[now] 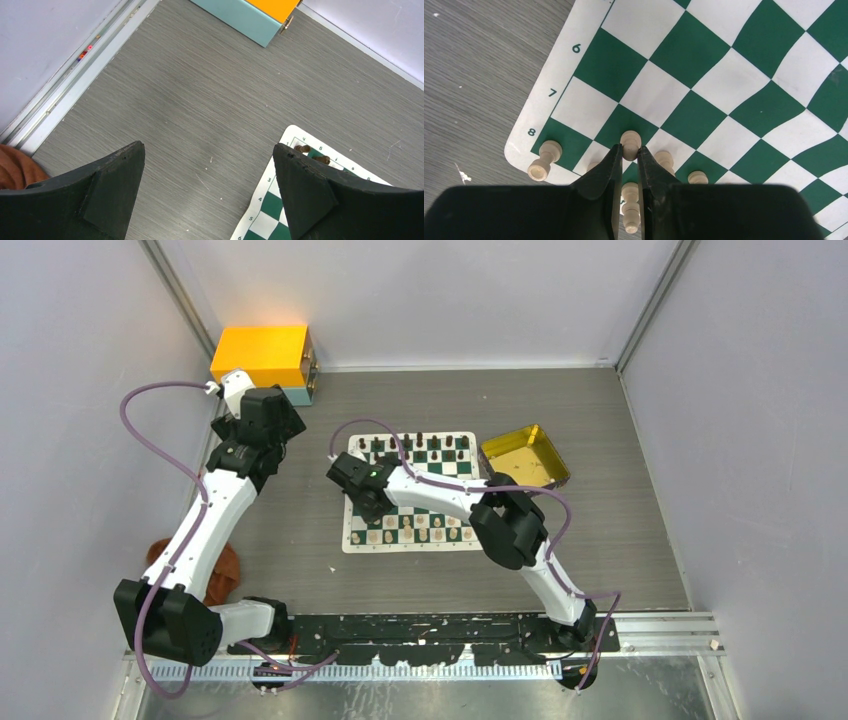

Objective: Set up the chess pieces on the board
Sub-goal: Place the chess piece on the chessboard.

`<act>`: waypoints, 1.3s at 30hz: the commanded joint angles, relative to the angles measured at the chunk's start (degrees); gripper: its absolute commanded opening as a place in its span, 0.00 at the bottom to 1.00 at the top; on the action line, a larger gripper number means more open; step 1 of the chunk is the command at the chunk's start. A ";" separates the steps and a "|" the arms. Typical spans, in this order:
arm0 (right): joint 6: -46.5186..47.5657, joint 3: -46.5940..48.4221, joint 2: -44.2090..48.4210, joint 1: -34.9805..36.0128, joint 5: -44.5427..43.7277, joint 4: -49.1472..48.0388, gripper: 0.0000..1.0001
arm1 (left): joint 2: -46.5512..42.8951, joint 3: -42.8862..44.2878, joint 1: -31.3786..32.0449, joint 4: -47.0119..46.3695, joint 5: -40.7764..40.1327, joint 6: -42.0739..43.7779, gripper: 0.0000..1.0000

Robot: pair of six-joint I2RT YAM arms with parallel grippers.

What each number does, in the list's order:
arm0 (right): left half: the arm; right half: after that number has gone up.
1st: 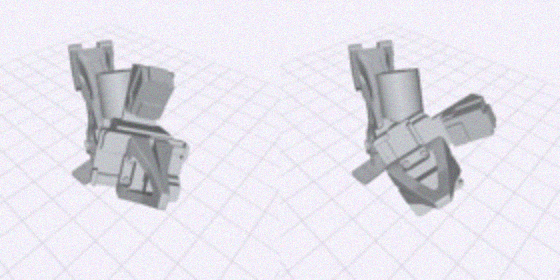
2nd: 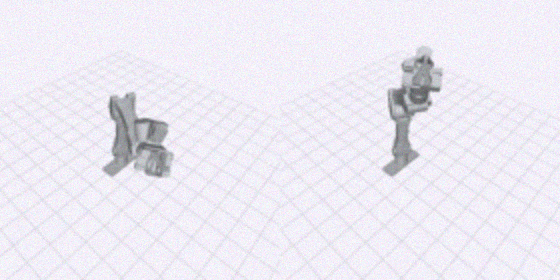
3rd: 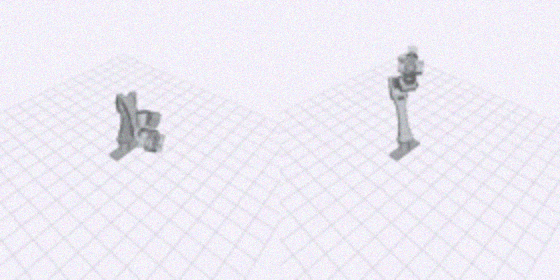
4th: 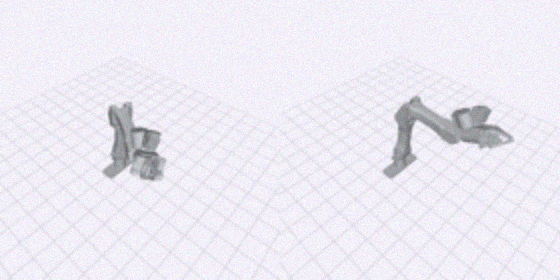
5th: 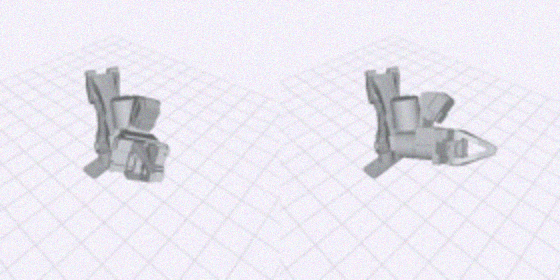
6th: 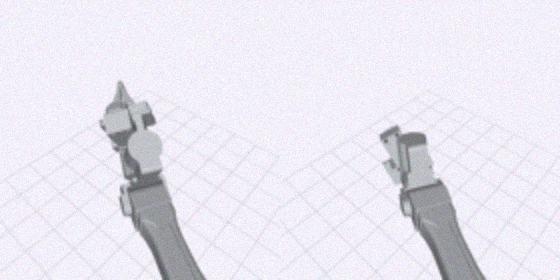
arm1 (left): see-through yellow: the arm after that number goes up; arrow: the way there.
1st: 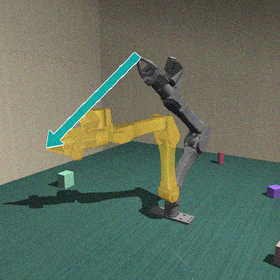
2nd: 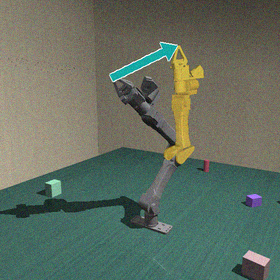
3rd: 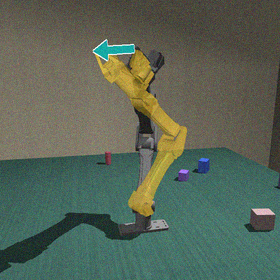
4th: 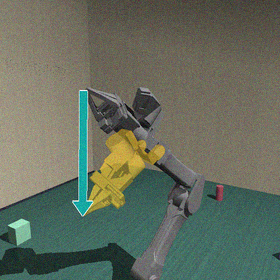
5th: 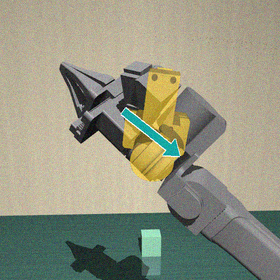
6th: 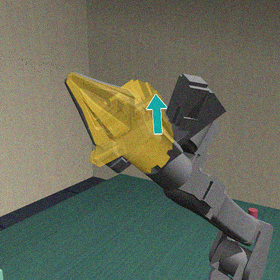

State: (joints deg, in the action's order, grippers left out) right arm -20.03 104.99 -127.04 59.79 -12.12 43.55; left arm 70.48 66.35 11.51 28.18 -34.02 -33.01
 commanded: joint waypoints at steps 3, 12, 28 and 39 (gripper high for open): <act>0.44 -0.92 0.45 -0.47 0.75 -2.79 0.01 | -0.61 1.60 -0.39 -0.87 -1.14 -0.06 1.00; 0.45 -2.95 0.96 -0.51 1.50 -5.27 0.01 | -0.43 1.33 -0.43 -1.06 -0.81 -0.03 1.00; 0.52 -4.47 2.76 -0.51 0.26 -5.85 0.00 | -0.25 0.91 -0.43 -1.38 -0.36 -0.36 1.00; 0.71 -4.58 3.55 -0.49 -0.28 -6.00 0.00 | -0.25 0.91 -0.41 -1.45 -0.17 -0.45 1.00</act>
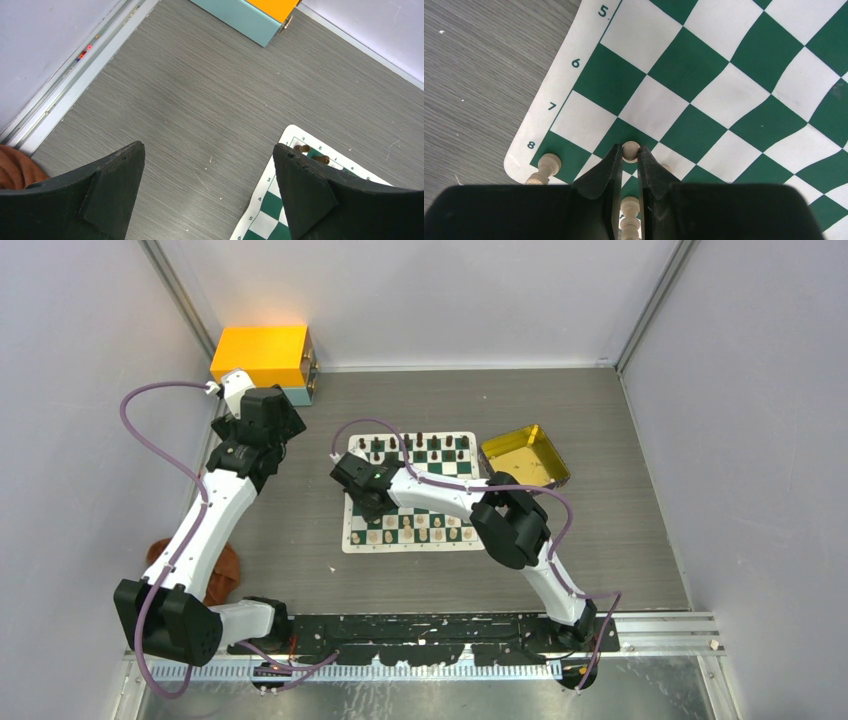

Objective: Set up the chess pieces on the board
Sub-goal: Place the chess piece on the chessboard.

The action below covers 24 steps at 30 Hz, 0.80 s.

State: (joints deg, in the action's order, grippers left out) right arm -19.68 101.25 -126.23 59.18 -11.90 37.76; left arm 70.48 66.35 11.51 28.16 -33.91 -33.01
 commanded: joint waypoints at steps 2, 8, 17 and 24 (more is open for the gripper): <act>0.38 -0.85 2.90 0.10 -0.49 -0.23 0.00 | -0.14 0.90 -0.43 -1.46 -0.21 -0.49 1.00; 0.55 -0.64 3.09 0.07 -0.49 -0.40 0.01 | -0.06 1.15 -0.43 -1.50 -0.19 -0.48 1.00; 0.76 -0.65 3.50 0.06 -0.58 -0.40 0.00 | 0.36 1.41 -0.43 -1.64 0.07 -0.56 1.00; 0.92 -0.77 4.13 0.01 -1.02 -0.46 0.00 | 0.80 1.77 -0.43 -1.72 0.25 -0.56 1.00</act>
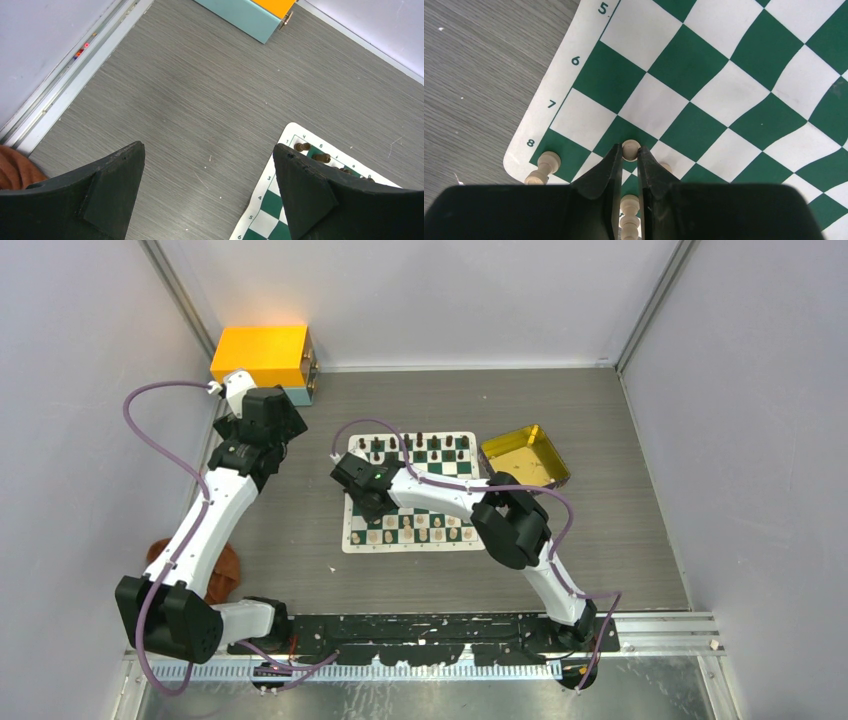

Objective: Set up the chess pieces on the board
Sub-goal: Place the chess piece on the chessboard.

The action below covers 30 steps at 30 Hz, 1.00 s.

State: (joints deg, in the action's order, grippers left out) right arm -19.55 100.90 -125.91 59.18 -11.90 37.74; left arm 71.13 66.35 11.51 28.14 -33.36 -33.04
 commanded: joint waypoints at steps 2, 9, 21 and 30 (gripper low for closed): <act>0.80 -0.61 4.15 -0.02 -1.12 -0.56 0.00 | 0.23 1.85 -0.36 -1.76 -0.30 -0.55 1.00; 0.95 -0.37 5.02 -0.03 -1.29 -0.38 0.00 | 0.34 1.69 -0.43 -1.77 -0.30 -0.57 1.00; 1.45 0.35 5.34 -0.03 -0.65 -1.60 0.00 | 0.41 1.50 -0.43 -1.83 -0.30 -0.60 1.00; 1.64 0.23 5.33 -0.04 0.31 -2.73 0.01 | 0.50 1.16 -0.43 -1.86 -0.25 -0.63 1.00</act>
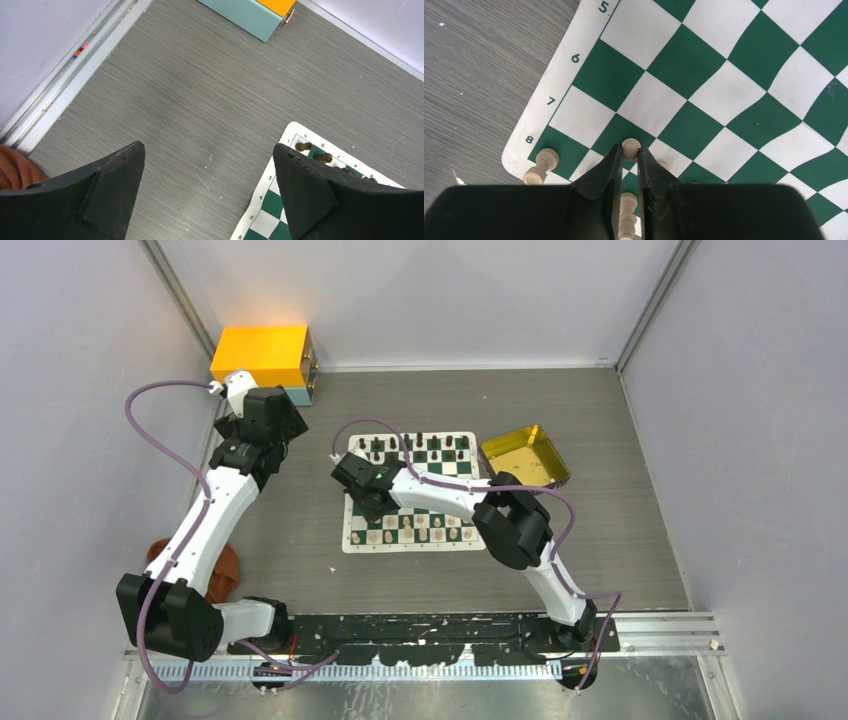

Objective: Set up the chess pieces on the board
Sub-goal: Place the chess piece on the chessboard.

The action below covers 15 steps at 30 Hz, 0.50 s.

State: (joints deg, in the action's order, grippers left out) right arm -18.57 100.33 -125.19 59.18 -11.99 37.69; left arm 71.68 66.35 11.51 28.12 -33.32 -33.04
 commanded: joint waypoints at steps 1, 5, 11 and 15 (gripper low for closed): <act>0.71 0.90 4.59 -0.03 0.62 -2.86 0.00 | -0.05 1.15 -0.43 -1.87 -0.26 -0.63 1.00; 0.97 1.98 4.10 -0.04 0.61 -3.39 0.00 | -0.14 1.15 -0.41 -1.78 -0.33 -0.61 1.00; 1.02 2.17 3.15 -0.04 0.42 -3.00 0.00 | -0.40 0.91 -0.38 -1.61 -0.34 -0.47 1.00; 0.58 -0.30 3.73 -0.10 0.95 -4.37 0.00 | -0.57 0.52 -0.36 -1.75 -0.43 -0.38 1.00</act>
State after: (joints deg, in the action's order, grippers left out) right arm -18.09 100.60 -125.19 59.18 -11.42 36.12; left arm 71.68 66.35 11.51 28.12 -33.32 -33.04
